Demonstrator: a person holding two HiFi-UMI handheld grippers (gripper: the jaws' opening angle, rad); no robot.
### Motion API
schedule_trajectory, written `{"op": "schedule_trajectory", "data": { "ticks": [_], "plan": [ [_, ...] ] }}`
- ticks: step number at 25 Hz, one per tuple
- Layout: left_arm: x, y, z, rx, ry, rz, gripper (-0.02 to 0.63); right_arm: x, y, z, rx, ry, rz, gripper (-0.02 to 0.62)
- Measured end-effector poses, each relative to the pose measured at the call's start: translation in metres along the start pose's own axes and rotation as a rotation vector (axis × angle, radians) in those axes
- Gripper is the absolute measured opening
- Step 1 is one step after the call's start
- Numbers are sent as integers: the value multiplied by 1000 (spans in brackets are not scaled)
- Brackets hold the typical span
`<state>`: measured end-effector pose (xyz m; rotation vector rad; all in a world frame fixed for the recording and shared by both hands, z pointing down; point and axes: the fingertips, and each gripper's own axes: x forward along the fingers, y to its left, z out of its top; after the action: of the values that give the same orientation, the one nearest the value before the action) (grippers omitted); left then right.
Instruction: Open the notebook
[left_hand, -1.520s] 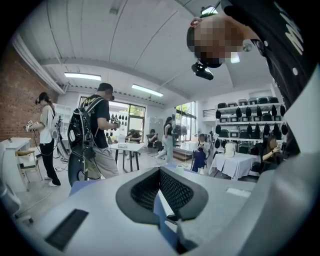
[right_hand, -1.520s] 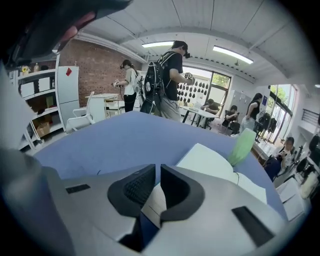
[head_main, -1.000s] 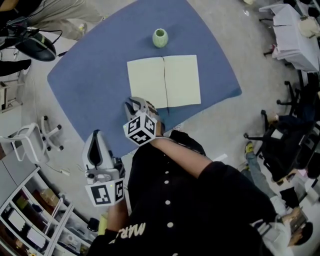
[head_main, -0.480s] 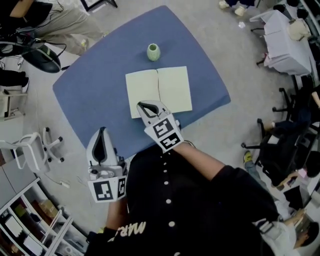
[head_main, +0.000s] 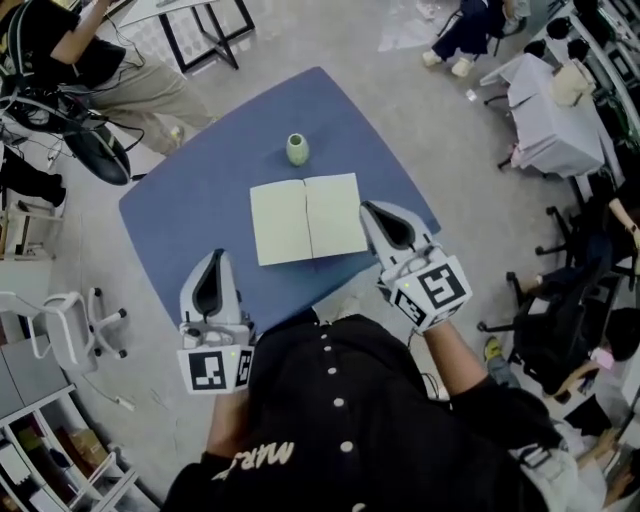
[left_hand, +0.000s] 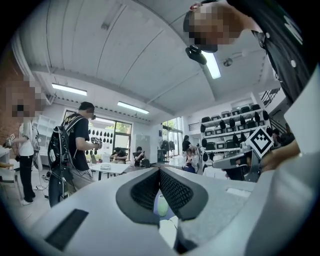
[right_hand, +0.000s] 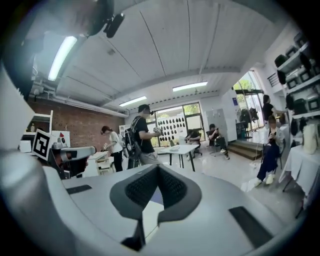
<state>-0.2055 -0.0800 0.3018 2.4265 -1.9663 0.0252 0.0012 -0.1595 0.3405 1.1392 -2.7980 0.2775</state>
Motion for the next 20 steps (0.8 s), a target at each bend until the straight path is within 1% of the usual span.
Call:
{"op": "schedule_trajectory", "data": {
  "ticks": [4, 8, 10, 15, 20],
  "plan": [
    [-3, -7, 16, 32, -29, -3, 3, -48, -31, 40, -23, -120, -95, 3],
    [-6, -6, 27, 47, -44, 6, 3, -81, -48, 68, -4, -226, -135, 3],
    [-9, -4, 32, 56, -51, 8, 3, -90, -53, 76, -6, -257, -160, 3],
    [-15, -1, 41, 63, -56, 29, 3, -103, -59, 77, -69, -258, -222, 3],
    [-17, 4, 46, 62, -66, 36, 3, -99, -60, 69, -64, -246, -233, 3]
  ]
}}
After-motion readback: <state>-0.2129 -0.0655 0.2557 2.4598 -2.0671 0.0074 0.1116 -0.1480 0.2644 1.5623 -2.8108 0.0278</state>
